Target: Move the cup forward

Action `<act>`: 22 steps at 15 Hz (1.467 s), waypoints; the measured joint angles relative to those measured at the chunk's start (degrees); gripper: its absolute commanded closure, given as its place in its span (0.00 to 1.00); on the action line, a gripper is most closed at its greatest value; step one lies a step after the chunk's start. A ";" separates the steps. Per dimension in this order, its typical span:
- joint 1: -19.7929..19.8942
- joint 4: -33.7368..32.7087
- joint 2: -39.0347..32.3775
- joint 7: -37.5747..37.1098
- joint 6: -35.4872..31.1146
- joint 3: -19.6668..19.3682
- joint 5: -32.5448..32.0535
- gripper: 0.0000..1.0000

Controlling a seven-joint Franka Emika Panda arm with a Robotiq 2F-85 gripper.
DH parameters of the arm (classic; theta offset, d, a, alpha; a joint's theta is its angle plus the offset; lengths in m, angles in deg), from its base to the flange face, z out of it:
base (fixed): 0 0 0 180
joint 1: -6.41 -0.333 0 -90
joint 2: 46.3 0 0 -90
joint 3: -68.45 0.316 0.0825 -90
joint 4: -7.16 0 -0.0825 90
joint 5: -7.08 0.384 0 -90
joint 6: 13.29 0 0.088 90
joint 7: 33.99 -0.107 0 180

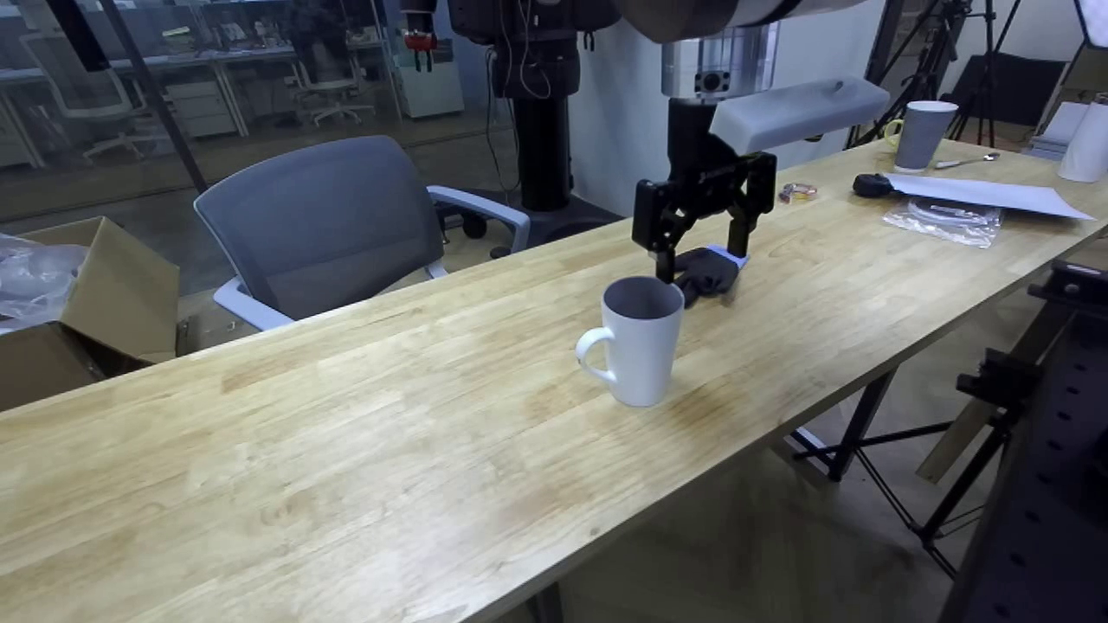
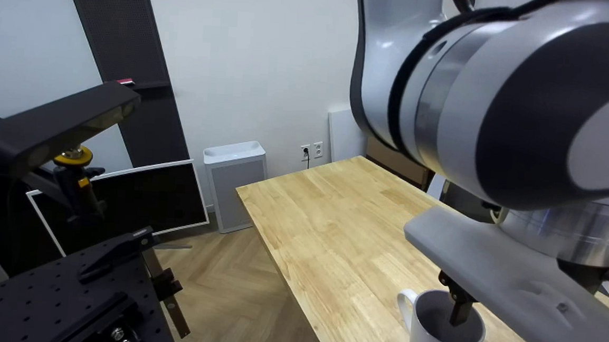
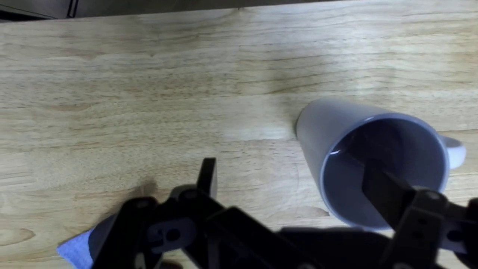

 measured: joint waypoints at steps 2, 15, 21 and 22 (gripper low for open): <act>0.25 -0.32 -1.27 0.00 -2.64 0.07 -0.07 0.00; 4.09 -0.72 -3.69 -0.05 -6.95 5.65 0.35 0.00; 5.84 -0.73 -5.79 -0.05 -8.53 7.12 0.43 0.00; 5.91 -0.74 -6.22 -0.05 -8.71 7.12 0.43 0.00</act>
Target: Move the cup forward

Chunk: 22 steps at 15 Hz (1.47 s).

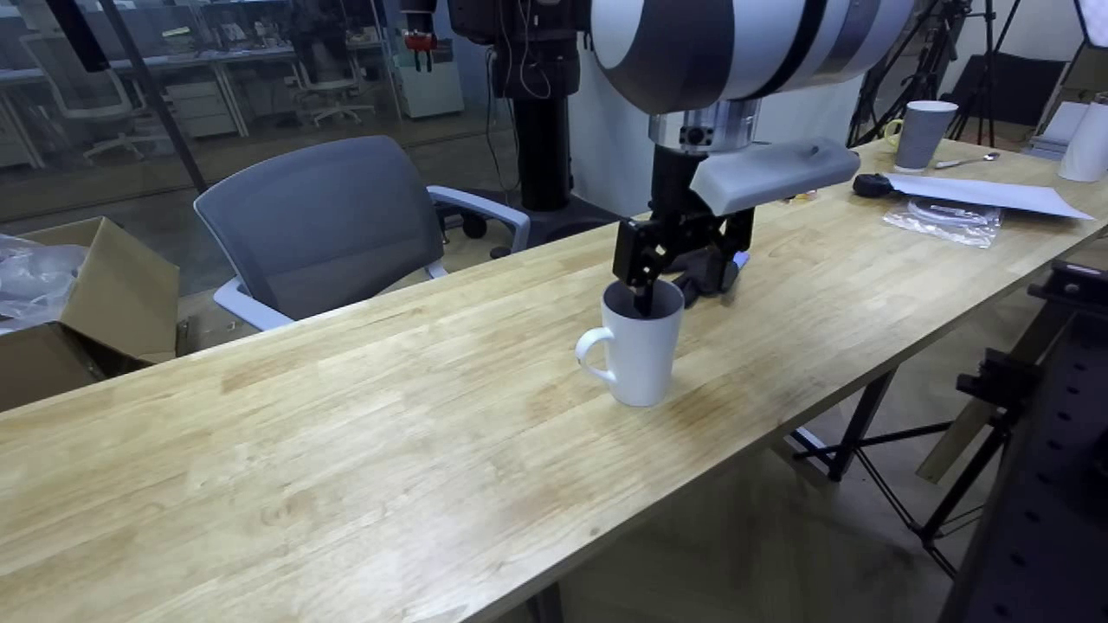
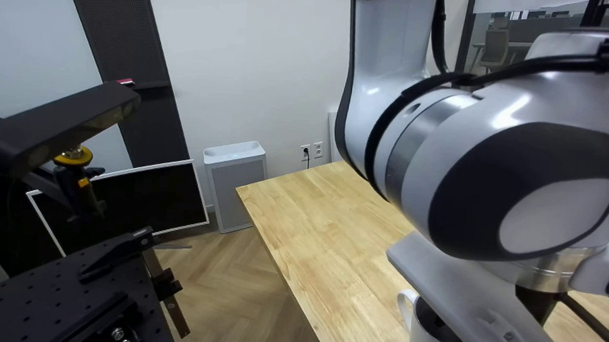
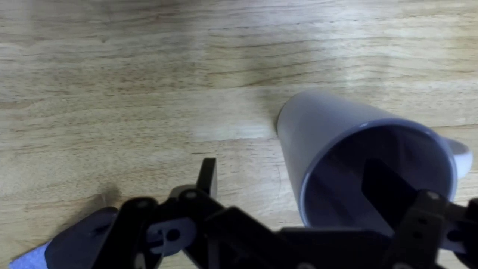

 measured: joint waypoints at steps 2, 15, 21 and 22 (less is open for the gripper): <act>0.10 -0.02 -0.91 -0.01 -0.58 0.00 0.00 0.00; 0.15 -0.32 -3.05 -0.04 -0.92 0.04 -0.13 0.73; 0.13 -0.33 -3.05 -0.05 -0.86 0.42 -0.15 1.00; 0.13 -0.34 -3.05 -0.07 -0.81 0.42 -0.15 0.98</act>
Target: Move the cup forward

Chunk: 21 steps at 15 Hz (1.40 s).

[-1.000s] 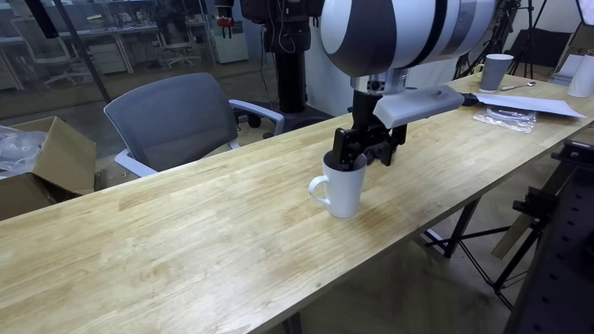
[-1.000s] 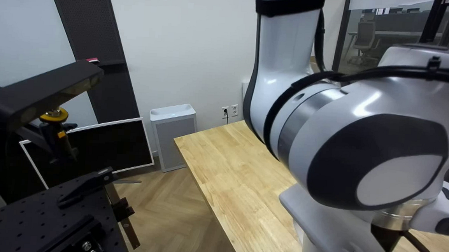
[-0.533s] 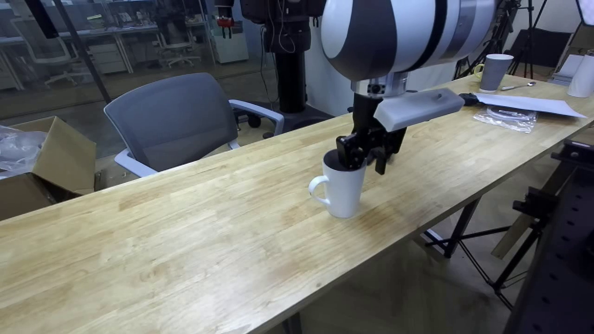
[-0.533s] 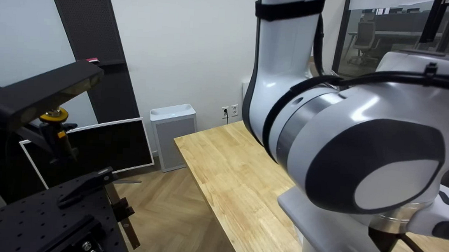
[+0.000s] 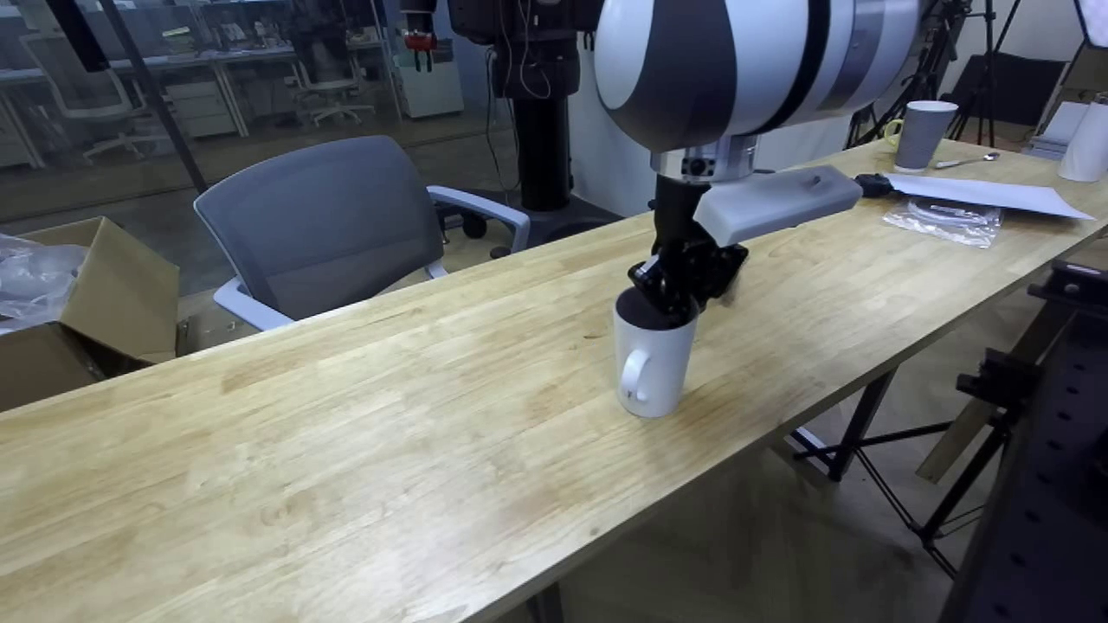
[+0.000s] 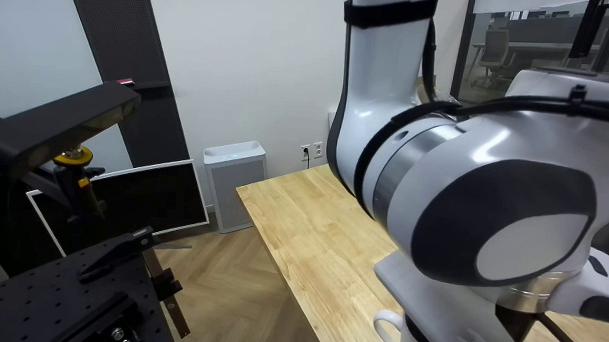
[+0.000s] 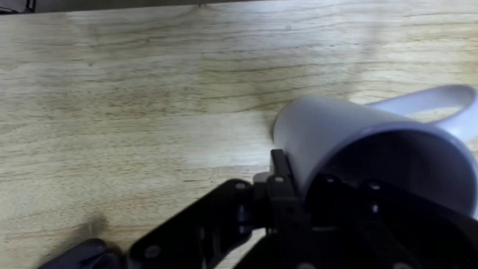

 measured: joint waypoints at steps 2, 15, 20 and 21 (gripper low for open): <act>0.00 -0.10 0.01 -0.05 0.26 -0.06 0.00 0.98; -5.27 -4.71 5.85 -0.57 10.68 -1.68 -0.04 0.98; -8.87 -4.68 10.49 -1.20 14.04 -3.37 -0.40 0.98; -9.36 -4.69 11.03 -1.34 14.49 -3.73 -0.50 0.98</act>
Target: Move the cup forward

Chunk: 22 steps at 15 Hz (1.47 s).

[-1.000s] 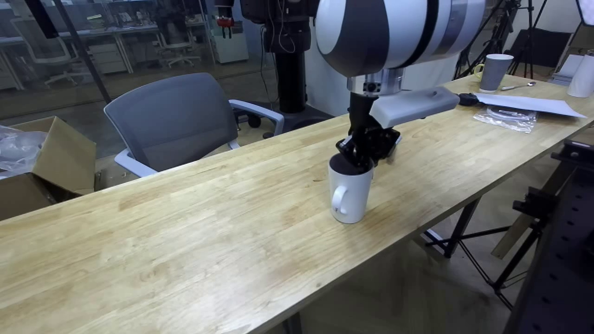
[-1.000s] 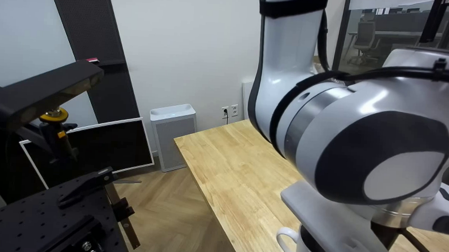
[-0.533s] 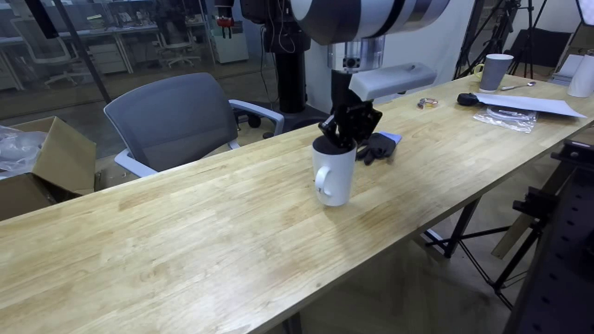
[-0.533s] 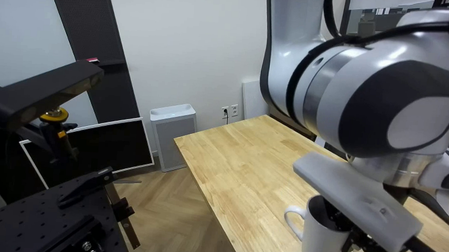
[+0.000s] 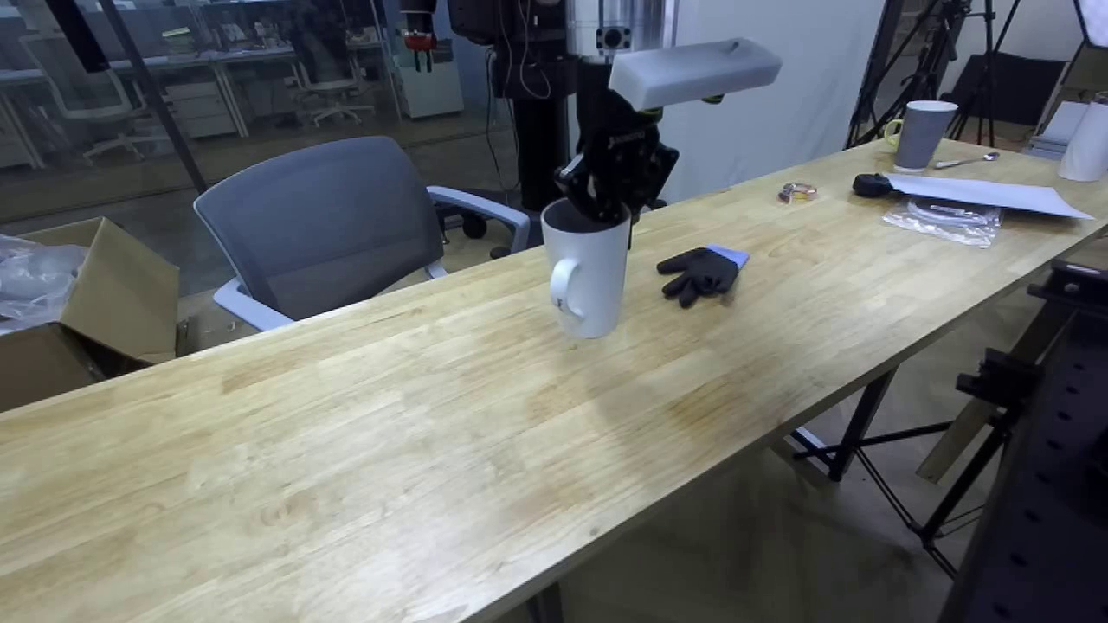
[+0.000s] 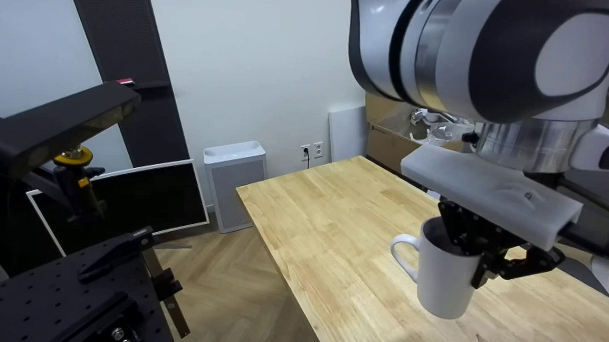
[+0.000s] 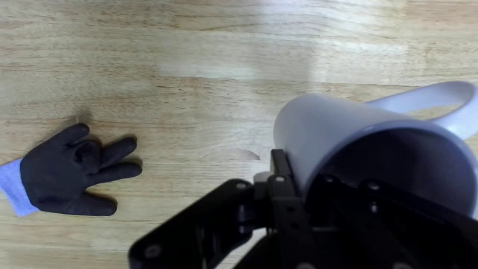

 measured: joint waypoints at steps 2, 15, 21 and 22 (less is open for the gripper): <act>-0.67 -0.20 0.45 -0.08 0.69 -0.72 -0.16 0.98; 1.14 -11.01 -4.99 0.01 7.05 -1.70 0.12 0.98; 1.32 -18.94 -10.71 -0.03 9.11 -1.69 0.11 0.98; 1.32 -20.45 -11.69 -0.04 9.67 -1.68 0.12 0.98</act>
